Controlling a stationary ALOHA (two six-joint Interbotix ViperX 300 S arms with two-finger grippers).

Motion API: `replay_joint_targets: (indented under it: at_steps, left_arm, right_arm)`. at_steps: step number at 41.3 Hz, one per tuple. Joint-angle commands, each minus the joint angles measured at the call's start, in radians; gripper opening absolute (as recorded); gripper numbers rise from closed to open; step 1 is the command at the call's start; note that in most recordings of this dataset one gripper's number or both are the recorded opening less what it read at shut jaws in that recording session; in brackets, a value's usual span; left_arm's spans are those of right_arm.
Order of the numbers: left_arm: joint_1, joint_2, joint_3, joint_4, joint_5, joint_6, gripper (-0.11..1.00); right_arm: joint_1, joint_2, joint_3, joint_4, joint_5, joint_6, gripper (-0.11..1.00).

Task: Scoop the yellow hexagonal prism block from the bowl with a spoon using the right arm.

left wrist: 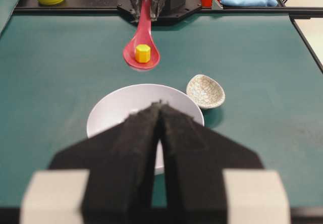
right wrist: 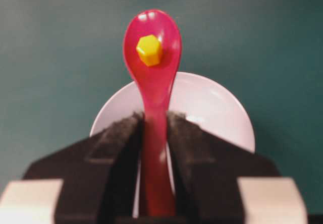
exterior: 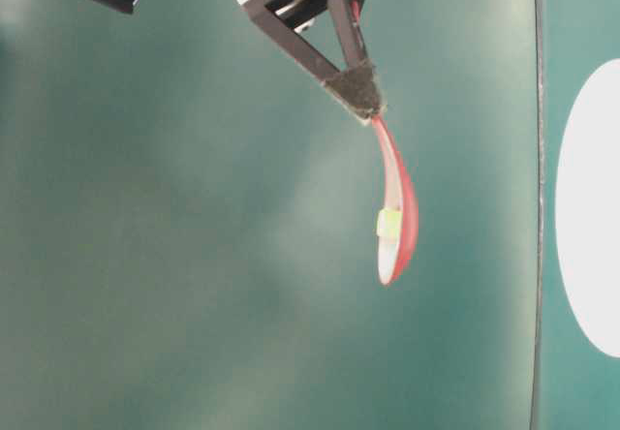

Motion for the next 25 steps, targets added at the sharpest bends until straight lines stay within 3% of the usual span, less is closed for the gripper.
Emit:
replay_joint_targets:
  at_steps: [1,25]
  left_arm:
    - [0.0,0.006,-0.025,0.003,-0.009,-0.002,0.0]
    - [0.0,0.005,-0.023,0.003,-0.006,-0.002,0.0]
  right_arm:
    - [-0.006,-0.02,-0.021,-0.003,-0.005,-0.002,0.23]
    - [-0.032,-0.02,-0.028,0.002,0.002,0.008,0.23]
